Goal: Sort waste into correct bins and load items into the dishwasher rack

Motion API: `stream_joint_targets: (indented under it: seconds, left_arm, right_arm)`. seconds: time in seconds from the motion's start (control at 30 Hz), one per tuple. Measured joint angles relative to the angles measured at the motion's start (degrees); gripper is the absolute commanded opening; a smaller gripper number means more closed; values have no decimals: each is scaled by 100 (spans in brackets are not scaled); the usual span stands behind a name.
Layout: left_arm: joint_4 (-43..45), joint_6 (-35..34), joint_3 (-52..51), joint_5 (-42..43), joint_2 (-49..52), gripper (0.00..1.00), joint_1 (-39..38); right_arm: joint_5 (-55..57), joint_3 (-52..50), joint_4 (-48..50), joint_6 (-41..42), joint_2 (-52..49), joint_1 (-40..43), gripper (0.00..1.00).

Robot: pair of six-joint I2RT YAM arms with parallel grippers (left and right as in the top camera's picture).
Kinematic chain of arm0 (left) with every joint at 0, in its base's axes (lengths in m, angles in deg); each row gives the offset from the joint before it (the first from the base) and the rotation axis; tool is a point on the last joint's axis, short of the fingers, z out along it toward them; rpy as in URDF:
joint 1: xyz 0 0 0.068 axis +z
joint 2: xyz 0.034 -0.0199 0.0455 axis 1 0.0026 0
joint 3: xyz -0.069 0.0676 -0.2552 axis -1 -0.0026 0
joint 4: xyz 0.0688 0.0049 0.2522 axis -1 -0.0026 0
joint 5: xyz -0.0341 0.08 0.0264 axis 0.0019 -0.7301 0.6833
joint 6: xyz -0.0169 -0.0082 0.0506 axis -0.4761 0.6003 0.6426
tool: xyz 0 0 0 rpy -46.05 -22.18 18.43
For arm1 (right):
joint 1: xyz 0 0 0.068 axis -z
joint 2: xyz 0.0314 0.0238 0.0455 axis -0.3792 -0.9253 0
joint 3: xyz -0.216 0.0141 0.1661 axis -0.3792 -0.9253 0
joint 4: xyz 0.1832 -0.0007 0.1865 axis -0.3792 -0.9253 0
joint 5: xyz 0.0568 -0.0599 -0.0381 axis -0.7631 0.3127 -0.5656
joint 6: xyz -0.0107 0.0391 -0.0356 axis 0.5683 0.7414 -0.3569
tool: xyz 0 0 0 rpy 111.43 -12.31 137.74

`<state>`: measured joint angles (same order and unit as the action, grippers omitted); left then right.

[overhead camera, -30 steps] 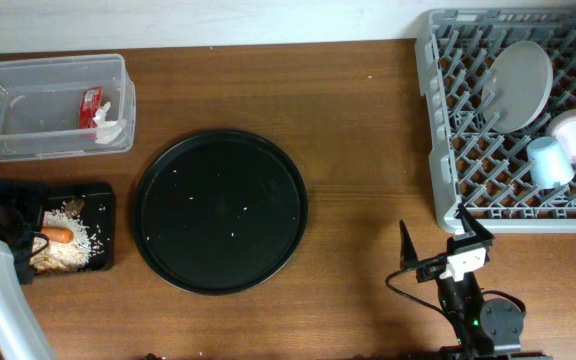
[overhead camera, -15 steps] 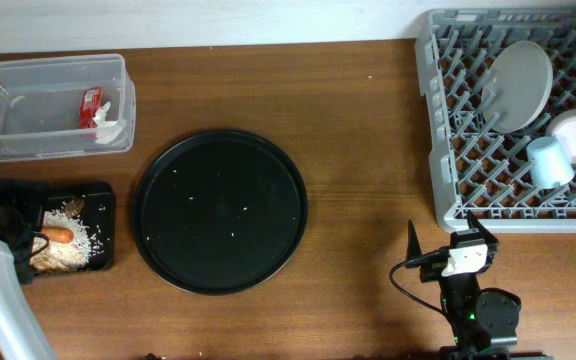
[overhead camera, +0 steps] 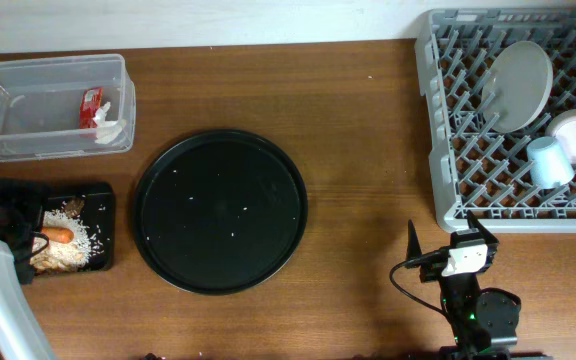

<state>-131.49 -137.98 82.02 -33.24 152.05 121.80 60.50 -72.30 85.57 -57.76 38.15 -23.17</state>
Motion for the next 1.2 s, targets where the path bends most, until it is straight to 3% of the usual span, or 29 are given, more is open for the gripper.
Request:
stream_joint_targets:
  seconds: [0.67,0.73,0.83,1.2]
  left_arm:
    - [-498,0,-92,-133,-4,99,-11]
    - [-149,-2,-334,-136,-44,99,-94]
    - [1084,-15,-1244,-46,-389,100,-518]
    - [5508,-22,-5855,144,-3027,99,-1705]
  right_arm:
    - [0,0,0,2,0,0,98]
    - [0,0,0,2,0,0,98]
    - [2,0,0,4,4,0,98]
    - [28,0,0,0,20,0,98]
